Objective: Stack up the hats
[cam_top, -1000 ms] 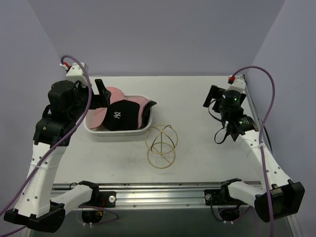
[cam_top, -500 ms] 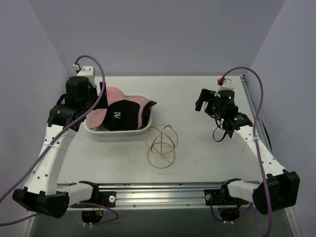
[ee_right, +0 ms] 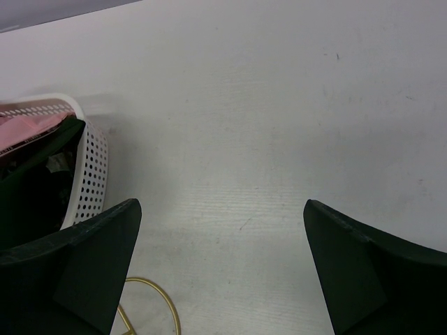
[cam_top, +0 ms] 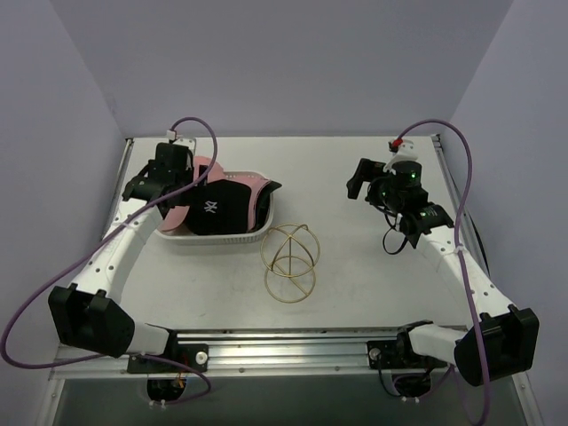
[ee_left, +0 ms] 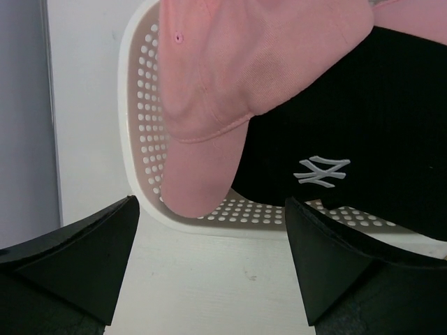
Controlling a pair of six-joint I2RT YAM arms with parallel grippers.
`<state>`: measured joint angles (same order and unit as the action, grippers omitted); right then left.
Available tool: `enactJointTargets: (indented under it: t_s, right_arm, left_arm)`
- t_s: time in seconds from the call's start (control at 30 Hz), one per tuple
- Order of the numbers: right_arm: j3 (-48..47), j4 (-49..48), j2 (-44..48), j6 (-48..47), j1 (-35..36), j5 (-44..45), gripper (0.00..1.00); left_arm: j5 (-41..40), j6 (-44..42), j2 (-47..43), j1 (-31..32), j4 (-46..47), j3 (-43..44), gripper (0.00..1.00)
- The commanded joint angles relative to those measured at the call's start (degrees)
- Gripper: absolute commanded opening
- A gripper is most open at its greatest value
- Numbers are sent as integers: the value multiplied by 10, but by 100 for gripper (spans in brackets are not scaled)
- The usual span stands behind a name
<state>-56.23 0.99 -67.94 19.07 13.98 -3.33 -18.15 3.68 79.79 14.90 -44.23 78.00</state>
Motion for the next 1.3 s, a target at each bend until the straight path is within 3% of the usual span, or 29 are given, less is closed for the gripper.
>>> enactJointTargets:
  t_s: [0.0,0.27,0.43,0.67,0.8,0.87,0.9,0.97,1.1,1.27]
  right_arm:
    - [3,-19,17,1,3,-7,98]
    - [-1,-14,21,-3,4,-10,98]
    - [-10,-16,38,-32,16,-61,89]
    - [-8,-12,46,-40,42,-58,87]
    - [-17,-12,47,-49,61,-54,87]
    - [-21,11,49,-59,68,-51,87]
    - [-28,15,52,-61,77,-46,87]
    - [-35,25,56,-72,84,-42,86]
    - [-54,43,59,-90,109,-46,72]
    - [-85,59,75,-109,150,-64,59]
  left_arm:
    - [-32,-10,23,-4,39,-6,93]
    - [-64,-5,74,-4,50,-13,79]
    - [-83,-3,89,-7,73,-39,64]
    - [-94,-2,100,-10,96,-63,53]
    - [-113,-2,105,-10,105,-76,52]
    - [-121,1,104,-9,105,-77,45]
    - [-125,1,102,-10,104,-77,36]
    - [-134,0,98,-10,105,-75,30]
    - [-167,-10,94,-3,94,-51,3]
    - [-244,-53,113,26,76,-7,2]
